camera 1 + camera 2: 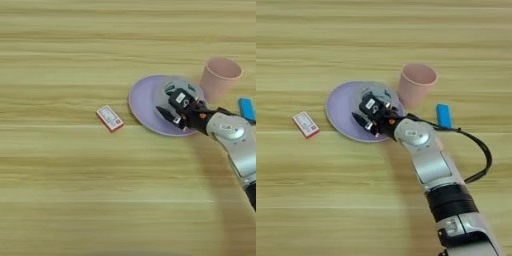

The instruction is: Move the objects on the table

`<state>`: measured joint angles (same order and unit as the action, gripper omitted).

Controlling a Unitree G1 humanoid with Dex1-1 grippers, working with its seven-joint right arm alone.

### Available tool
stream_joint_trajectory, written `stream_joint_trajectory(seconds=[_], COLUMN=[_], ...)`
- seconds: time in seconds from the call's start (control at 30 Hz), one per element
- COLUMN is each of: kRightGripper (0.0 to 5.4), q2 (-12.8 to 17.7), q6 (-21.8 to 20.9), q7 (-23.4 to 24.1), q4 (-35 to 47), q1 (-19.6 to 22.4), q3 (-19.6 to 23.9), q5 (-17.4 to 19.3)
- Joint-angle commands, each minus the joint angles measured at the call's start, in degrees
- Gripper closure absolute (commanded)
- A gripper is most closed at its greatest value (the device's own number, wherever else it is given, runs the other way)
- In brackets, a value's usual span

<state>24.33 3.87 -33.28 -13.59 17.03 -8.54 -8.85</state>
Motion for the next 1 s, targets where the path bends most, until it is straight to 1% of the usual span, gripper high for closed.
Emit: stream_joint_trajectory(seconds=[0.03, 0.27, 0.37, 0.5, 0.7, 0.8, 0.83, 1.0], kRightGripper=[3.45, 3.59, 3.6, 3.76, 3.85, 3.87, 3.88, 3.88], q2=[1.02, 1.07, 2.01, 2.91, 3.6, 4.67, 5.24, 8.38], q6=[-1.21, -1.15, 0.0, 1.93, 5.19, 6.96, 7.51, 11.41], q7=[0.62, 0.66, -0.02, -0.84, -2.48, -3.19, -3.41, -5.88], q4=[2.17, 3.68, 8.2, 12.64, 19.71, 24.29, 26.03, 36.25], q1=[3.29, 2.96, 2.9, 2.48, -0.08, -2.91, -4.42, -15.35], q3=[1.23, 1.79, 3.46, 5.53, 6.99, 8.38, 9.29, 16.96], q5=[0.57, 0.87, 2.22, 3.38, 4.84, 5.72, 6.06, 10.07])
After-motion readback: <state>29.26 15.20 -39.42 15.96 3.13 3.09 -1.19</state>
